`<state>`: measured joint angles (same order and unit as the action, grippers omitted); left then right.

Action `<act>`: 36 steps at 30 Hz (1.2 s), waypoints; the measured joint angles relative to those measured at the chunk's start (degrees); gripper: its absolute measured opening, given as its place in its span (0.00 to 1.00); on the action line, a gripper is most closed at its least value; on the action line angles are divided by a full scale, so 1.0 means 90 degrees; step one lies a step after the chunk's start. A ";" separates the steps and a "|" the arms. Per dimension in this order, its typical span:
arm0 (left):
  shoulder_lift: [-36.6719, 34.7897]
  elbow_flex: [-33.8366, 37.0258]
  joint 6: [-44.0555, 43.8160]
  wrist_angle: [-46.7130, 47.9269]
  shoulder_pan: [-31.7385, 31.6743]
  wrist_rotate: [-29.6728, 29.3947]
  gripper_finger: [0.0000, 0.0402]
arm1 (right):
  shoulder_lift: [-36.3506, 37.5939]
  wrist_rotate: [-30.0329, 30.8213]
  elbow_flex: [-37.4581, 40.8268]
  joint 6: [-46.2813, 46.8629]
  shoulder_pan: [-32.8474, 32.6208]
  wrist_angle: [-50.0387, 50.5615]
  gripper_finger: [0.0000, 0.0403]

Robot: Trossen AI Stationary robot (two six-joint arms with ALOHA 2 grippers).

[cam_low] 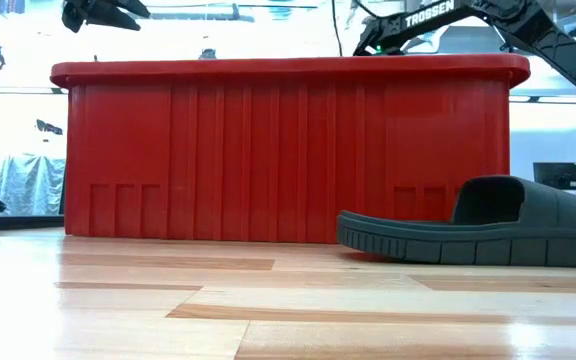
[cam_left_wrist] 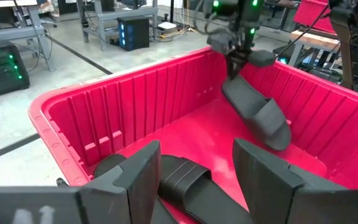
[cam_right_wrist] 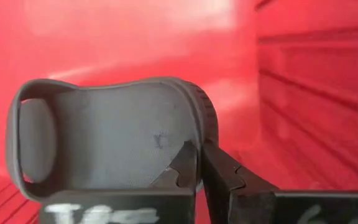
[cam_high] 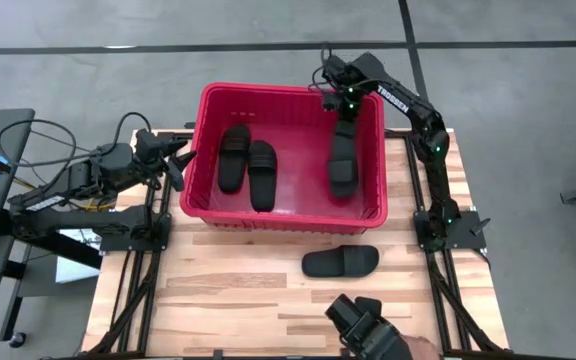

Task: Pick and place slides into bin
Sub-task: Put the black slide into the red organizer bin

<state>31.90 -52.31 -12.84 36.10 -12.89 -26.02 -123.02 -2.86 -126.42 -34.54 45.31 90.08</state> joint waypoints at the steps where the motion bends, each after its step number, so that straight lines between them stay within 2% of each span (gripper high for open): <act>1: 0.0000 0.0000 0.0000 0.0000 0.0000 -0.0002 0.47 | 0.0005 0.0008 0.0123 0.0017 -0.0019 -0.0006 0.00; 7: 0.0000 0.0000 0.0000 0.0000 -0.0002 -0.0002 0.47 | 0.0070 0.0175 0.0525 -0.0046 -0.0104 -0.0110 0.00; 14: -0.0002 0.0000 0.0000 0.0000 0.0000 -0.0005 0.47 | 0.0061 0.0212 0.0555 0.0023 -0.0104 -0.0076 0.01; 24: 0.0000 0.0000 0.0000 0.0000 0.0000 -0.0007 0.47 | 0.0046 0.0199 0.0562 0.0069 -0.0106 -0.0055 0.15; 36: -0.0002 0.0000 0.0000 0.0000 0.0000 -0.0008 0.47 | 0.0036 0.0203 0.0572 0.0078 -0.0106 -0.0082 0.17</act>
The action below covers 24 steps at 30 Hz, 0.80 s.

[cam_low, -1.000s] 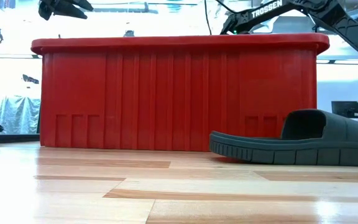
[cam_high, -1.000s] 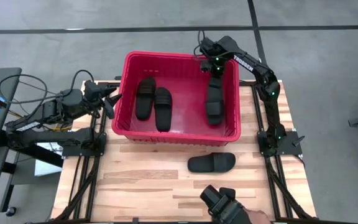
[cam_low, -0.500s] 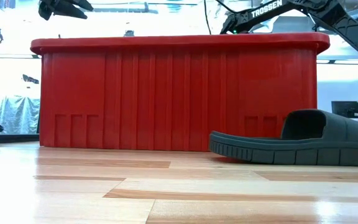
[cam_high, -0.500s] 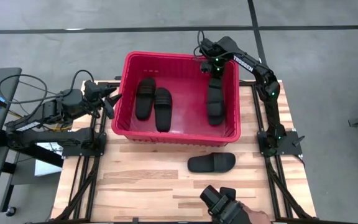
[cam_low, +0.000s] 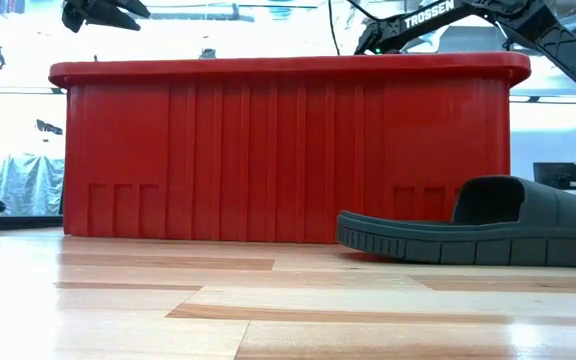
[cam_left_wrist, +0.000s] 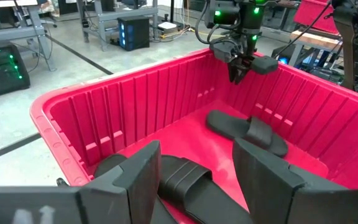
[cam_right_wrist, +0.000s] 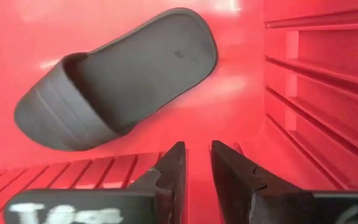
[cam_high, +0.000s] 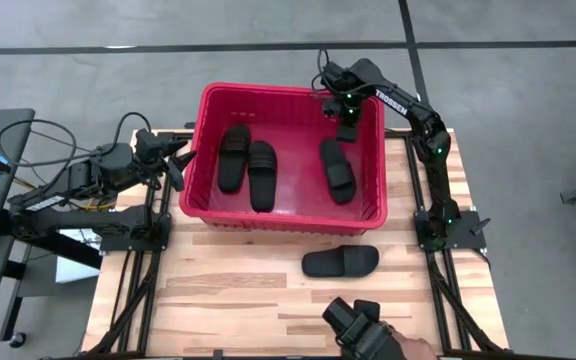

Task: Pick and place slides into bin
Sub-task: Put the black slide into the red organizer bin

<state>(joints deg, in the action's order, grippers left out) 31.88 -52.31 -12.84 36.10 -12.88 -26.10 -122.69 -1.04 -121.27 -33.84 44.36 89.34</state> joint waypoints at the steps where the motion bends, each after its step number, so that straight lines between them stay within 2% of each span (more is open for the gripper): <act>1: 0.0002 0.0000 0.0000 0.0000 0.0000 0.0000 0.47 | 0.0010 0.0002 0.0003 0.0002 0.0000 -0.0005 0.17; 8: 0.0002 0.0000 0.0000 0.0000 -0.0002 -0.0001 0.47 | 0.0296 0.0003 0.0060 0.0000 0.0002 -0.0290 0.17; 17: 0.0002 0.0000 0.0000 0.0000 0.0000 -0.0001 0.47 | 0.1351 0.0104 0.0041 -0.0008 -0.0110 -0.0339 0.17; 24: 0.0002 0.0000 -0.0002 0.0000 -0.0001 0.0001 0.47 | 0.2378 0.0151 0.0028 -0.0073 -0.0681 -0.0310 0.17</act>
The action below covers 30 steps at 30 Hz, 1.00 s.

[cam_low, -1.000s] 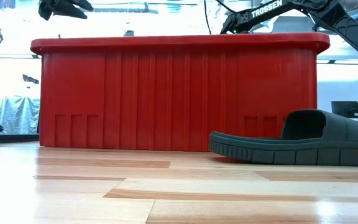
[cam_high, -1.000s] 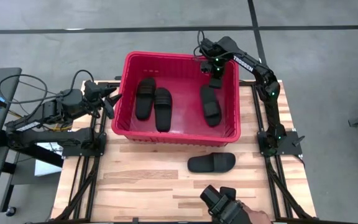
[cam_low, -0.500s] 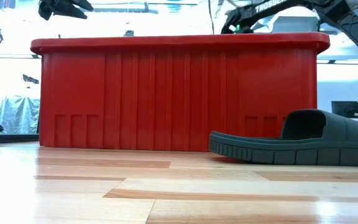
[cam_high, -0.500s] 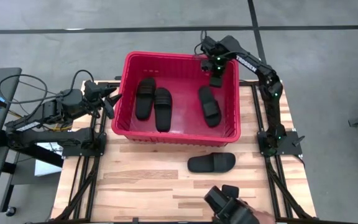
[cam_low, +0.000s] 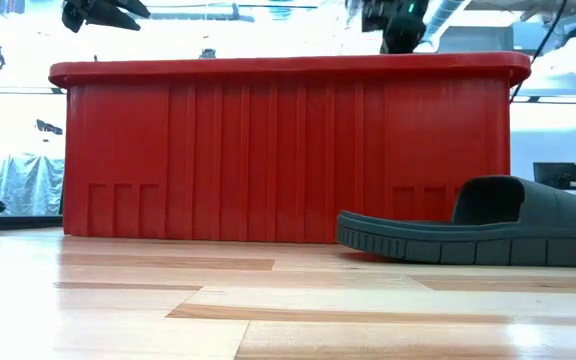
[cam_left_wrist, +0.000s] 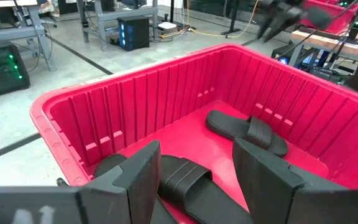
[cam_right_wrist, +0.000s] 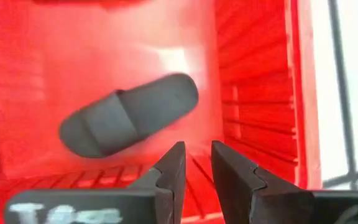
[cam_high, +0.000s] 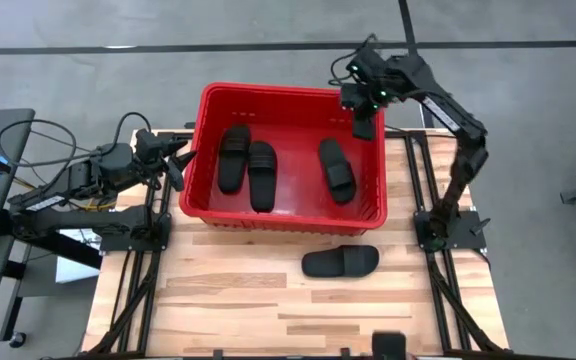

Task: Pick and place slides into bin
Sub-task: Put the black slide into the red organizer bin

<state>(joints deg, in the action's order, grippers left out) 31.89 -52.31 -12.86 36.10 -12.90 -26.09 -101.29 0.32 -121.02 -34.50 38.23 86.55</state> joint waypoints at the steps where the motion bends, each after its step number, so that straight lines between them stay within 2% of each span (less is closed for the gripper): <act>1: 0.0001 0.0000 0.0000 0.0000 -0.0001 0.0000 0.47 | 0.0150 0.0000 -0.0007 0.0000 -0.0127 0.0021 0.17; 5: 0.0001 0.0000 0.0002 0.0000 -0.0001 0.0000 0.47 | 0.0652 0.0000 -0.0011 0.0087 -0.0719 0.0215 0.17; 14: 0.0000 0.0000 0.0000 0.0000 0.0000 0.0002 0.47 | 0.1358 0.0020 -0.0011 0.1295 -0.2127 0.0388 0.17; 27: -0.0001 0.0000 -0.0044 0.0070 0.0001 0.0002 0.47 | 0.1434 0.0026 -0.0016 0.2801 -0.4059 0.0385 0.17; 30: -0.0002 0.0000 -0.0044 0.0070 0.0001 0.0005 0.47 | 0.1435 0.0434 -0.0016 0.3137 -0.4482 0.0385 0.17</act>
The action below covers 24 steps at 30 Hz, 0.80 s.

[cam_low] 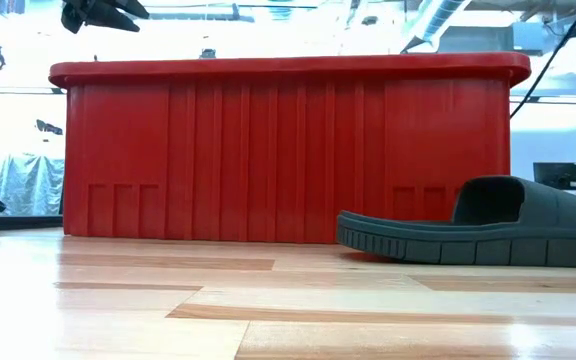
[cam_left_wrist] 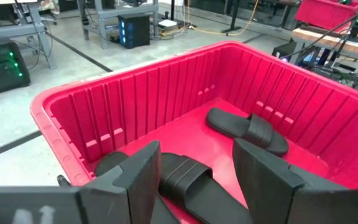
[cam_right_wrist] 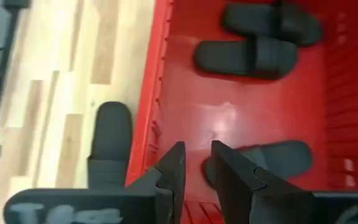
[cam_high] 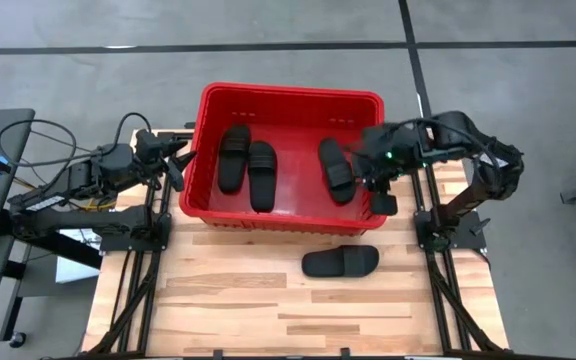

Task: Pick and place slides into bin
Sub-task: Put the black slide into the red organizer bin

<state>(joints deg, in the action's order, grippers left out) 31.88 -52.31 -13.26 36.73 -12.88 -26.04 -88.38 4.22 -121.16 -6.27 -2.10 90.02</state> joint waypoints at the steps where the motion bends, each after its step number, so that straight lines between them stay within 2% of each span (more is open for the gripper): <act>1: 0.0000 0.0000 -0.0056 0.0002 -0.0002 0.0010 0.47 | 0.0002 0.0227 0.0000 0.0122 -0.0129 0.0000 0.17; 4: 0.0003 0.0000 -0.0292 -0.0074 -0.0002 0.0281 0.47 | 0.0077 0.0727 0.0000 0.0515 -0.0456 -0.0001 0.17; 10: 0.0247 -0.0002 0.0104 -0.0579 0.0000 0.1886 0.47 | 0.0311 0.0878 0.0063 0.1500 -0.1003 0.0003 0.17; 14: 0.0455 -0.0002 0.0420 -0.0897 -0.0002 0.2232 0.47 | 0.0485 0.0878 0.0361 0.2284 -0.1399 -0.0018 0.17; 19: 0.0688 -0.0002 0.0508 -0.1088 -0.0002 0.2256 0.47 | 0.0940 0.0856 0.1426 0.3553 -0.1892 0.0003 0.17; 24: 0.0845 -0.0002 0.0510 -0.1311 -0.0002 0.2679 0.47 | 0.1389 0.0848 0.2747 0.5045 -0.2502 0.0004 0.17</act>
<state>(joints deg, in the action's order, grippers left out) 39.48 -52.34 -8.67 24.93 -12.91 -1.93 -75.88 11.85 -96.44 39.14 -24.63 90.06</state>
